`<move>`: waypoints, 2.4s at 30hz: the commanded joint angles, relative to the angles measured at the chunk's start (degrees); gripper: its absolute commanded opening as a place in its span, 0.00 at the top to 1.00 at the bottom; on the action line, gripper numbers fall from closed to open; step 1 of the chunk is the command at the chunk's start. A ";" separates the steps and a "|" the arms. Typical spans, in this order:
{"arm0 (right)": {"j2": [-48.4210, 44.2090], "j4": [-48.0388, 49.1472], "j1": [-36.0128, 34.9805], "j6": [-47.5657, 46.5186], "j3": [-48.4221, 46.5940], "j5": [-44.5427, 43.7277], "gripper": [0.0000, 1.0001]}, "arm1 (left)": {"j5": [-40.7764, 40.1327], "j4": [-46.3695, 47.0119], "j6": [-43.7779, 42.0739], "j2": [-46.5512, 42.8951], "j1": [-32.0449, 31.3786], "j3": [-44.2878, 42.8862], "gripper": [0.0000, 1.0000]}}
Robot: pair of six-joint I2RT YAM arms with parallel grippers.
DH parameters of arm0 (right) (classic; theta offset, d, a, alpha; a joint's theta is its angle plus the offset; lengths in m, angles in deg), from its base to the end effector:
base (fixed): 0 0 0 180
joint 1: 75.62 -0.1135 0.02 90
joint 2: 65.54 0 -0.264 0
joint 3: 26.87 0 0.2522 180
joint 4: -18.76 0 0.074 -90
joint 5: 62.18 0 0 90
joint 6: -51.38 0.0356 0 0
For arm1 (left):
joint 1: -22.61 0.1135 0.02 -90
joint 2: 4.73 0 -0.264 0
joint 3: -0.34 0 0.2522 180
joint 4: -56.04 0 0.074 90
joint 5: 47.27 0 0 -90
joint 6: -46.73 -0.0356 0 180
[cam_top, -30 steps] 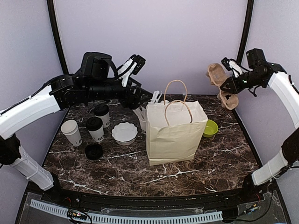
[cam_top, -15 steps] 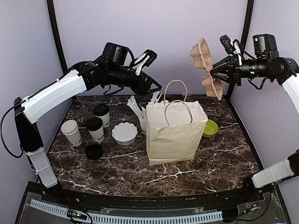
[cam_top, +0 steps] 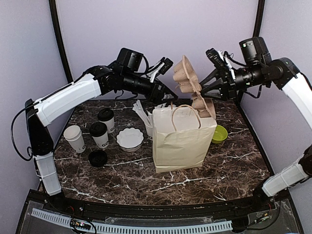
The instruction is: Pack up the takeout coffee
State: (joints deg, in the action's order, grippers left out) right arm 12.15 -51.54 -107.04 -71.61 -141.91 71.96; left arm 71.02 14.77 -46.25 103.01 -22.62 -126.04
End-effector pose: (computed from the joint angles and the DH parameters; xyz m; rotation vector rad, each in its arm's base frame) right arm 0.1985 0.1503 0.4703 -1.4503 1.4690 0.8023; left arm 0.2955 -0.3219 0.4050 1.1317 1.7008 -0.9576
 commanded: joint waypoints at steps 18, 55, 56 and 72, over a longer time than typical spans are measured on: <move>10.02 -2.79 -6.11 -5.67 -5.73 -4.26 0.74 | -14.27 3.61 2.29 -26.38 4.33 23.51 0.26; 7.89 2.30 -6.01 1.85 -2.74 -10.52 0.73 | 7.96 45.05 13.75 -32.94 0.66 49.77 0.25; 7.85 2.30 -5.94 1.92 -2.76 -10.68 0.73 | 6.41 44.59 12.88 -32.33 -0.34 48.89 0.25; 7.57 3.63 -5.93 3.47 -1.87 -13.11 0.73 | 3.40 45.78 9.70 -21.11 -6.80 42.95 0.27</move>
State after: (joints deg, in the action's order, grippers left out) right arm 21.00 -50.29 -112.70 -69.36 -144.00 60.34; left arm 73.19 57.61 -35.54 82.33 -28.50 -80.03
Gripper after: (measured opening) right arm 0.270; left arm 0.747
